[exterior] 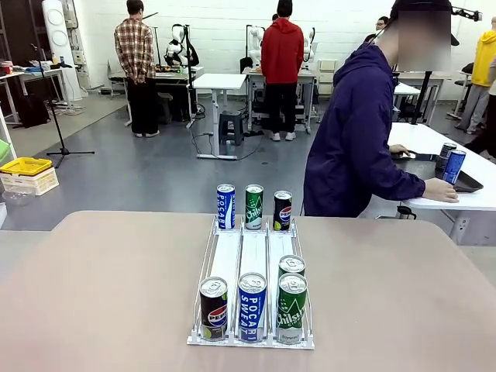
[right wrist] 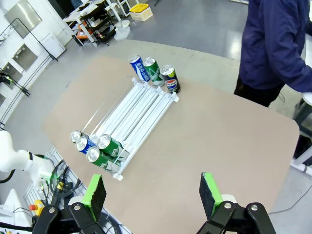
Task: Retrieve and hand over the desired beverage to the person.
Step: Place the picked can on the Handle tray extended by the person.
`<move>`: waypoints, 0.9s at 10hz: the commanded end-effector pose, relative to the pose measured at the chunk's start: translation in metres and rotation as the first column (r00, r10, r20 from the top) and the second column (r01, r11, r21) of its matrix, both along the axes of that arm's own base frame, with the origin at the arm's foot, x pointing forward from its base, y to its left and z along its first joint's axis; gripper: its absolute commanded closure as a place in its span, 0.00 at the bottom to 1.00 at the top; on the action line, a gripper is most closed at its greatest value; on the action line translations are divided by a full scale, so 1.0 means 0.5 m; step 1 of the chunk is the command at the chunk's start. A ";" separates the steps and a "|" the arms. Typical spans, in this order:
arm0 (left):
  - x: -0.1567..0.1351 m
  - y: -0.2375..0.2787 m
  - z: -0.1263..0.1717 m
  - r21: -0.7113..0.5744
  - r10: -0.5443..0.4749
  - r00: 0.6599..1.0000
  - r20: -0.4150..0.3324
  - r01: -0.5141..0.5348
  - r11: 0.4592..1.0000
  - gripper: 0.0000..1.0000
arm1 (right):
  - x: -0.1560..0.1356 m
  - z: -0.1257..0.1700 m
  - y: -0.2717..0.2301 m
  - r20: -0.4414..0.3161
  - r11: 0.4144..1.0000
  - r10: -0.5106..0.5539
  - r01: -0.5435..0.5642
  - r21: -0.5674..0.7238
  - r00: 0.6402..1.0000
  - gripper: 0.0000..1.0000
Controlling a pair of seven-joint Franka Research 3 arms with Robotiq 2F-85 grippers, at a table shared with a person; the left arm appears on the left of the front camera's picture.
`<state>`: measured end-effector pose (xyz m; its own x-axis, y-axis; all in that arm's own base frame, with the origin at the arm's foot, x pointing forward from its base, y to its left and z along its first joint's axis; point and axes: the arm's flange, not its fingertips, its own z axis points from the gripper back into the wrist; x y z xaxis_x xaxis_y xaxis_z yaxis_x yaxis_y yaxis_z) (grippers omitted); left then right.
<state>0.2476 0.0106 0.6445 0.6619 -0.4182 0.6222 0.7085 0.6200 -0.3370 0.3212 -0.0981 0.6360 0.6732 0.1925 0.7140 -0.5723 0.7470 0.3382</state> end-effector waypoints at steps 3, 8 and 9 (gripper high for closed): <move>0.003 0.000 0.001 -0.009 -0.019 1.000 0.007 0.019 1.000 0.00 | 0.007 0.001 0.000 0.019 0.999 0.025 -0.026 0.030 1.000 0.00; 0.003 0.000 0.001 -0.009 -0.019 1.000 0.007 0.019 1.000 0.00 | 0.007 0.001 0.000 0.019 0.999 0.025 -0.026 0.030 1.000 0.00; 0.003 0.000 0.001 -0.009 -0.019 1.000 0.007 0.019 1.000 0.00 | 0.007 0.001 0.000 0.019 0.999 0.025 -0.026 0.030 1.000 0.00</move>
